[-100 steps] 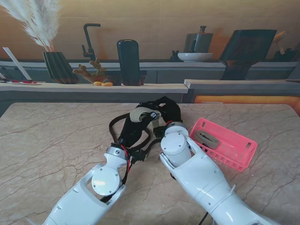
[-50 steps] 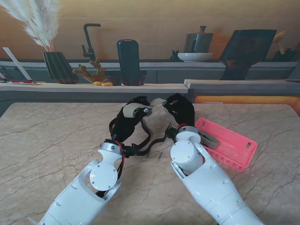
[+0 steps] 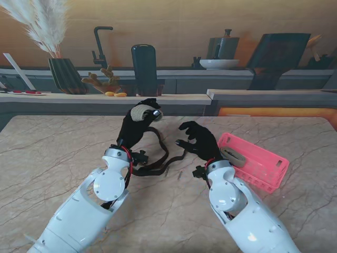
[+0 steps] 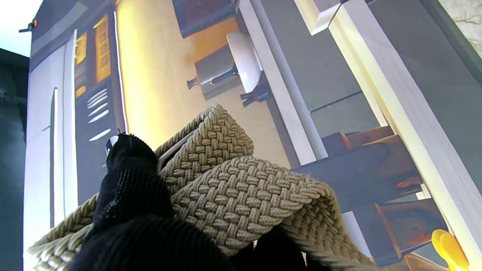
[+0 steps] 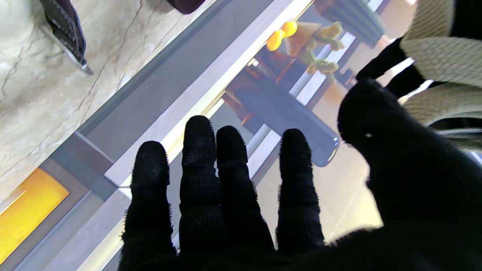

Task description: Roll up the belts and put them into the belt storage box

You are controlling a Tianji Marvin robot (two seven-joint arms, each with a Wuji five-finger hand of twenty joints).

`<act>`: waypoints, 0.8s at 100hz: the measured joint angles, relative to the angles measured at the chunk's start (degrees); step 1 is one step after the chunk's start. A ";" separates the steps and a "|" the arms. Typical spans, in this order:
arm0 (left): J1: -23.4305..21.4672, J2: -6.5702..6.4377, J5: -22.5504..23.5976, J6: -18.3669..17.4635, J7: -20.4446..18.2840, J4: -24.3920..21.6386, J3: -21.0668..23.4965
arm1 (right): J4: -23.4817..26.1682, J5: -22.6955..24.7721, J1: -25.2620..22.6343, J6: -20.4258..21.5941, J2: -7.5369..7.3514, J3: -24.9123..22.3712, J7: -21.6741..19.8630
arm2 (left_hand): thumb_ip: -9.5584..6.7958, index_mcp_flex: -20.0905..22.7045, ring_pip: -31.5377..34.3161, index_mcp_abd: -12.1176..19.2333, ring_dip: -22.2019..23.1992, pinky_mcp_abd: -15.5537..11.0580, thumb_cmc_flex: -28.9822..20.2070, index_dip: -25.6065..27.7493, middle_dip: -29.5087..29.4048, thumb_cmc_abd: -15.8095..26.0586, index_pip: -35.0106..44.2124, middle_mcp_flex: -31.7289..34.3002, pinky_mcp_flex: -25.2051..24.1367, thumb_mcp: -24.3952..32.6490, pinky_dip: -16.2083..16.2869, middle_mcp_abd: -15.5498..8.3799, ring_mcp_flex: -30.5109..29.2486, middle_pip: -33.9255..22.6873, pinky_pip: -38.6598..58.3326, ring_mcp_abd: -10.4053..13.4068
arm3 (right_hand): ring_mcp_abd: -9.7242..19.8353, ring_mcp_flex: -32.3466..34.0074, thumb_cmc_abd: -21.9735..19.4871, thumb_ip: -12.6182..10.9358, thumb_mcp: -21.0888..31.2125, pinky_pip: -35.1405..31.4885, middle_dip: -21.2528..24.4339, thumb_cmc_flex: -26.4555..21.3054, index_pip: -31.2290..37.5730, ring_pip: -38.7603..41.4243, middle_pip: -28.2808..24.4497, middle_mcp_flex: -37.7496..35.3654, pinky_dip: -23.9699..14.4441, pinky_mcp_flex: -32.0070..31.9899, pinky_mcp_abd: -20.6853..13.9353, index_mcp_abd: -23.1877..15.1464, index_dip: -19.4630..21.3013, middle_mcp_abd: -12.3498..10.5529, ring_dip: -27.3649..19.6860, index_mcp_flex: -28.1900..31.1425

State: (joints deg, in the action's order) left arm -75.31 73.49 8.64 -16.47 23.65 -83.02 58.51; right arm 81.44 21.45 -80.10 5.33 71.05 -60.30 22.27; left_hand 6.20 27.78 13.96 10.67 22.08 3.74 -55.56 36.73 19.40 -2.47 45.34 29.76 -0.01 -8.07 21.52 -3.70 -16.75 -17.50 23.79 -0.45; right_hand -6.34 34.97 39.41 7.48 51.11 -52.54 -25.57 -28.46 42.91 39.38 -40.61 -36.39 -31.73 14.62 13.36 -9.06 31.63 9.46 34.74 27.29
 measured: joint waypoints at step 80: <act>-0.31 1.12 -13.15 1.69 -3.03 -1.71 -4.26 | 0.13 -16.82 1.62 7.67 -1.66 2.52 -13.73 | 0.00 0.66 -4.30 -0.30 -2.19 0.78 0.00 1.32 -1.05 0.00 -1.80 -2.28 -2.02 0.00 -3.17 0.45 2.76 3.04 -6.29 -0.54 | 2.31 -1.37 -2.33 -0.33 5.86 8.37 2.18 -2.74 -6.33 -11.27 8.96 6.04 -4.22 1.71 -1.92 -14.56 -8.05 -1.70 -3.30 -13.91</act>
State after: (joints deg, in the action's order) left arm -75.63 74.61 -4.51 -14.79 20.62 -84.72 54.25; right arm 81.57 4.63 -78.48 13.00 69.39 -57.78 8.55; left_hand 6.20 28.44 9.65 10.37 19.89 4.51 -55.56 38.05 18.35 -2.47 43.54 27.48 -2.02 -8.06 18.36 -3.25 -13.99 -14.46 17.50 -0.99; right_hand -4.03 33.60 37.08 7.15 56.98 -44.17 -23.39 -31.20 36.58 28.11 -31.64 -30.35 -35.95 16.33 11.44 -23.62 23.58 7.76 31.44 13.38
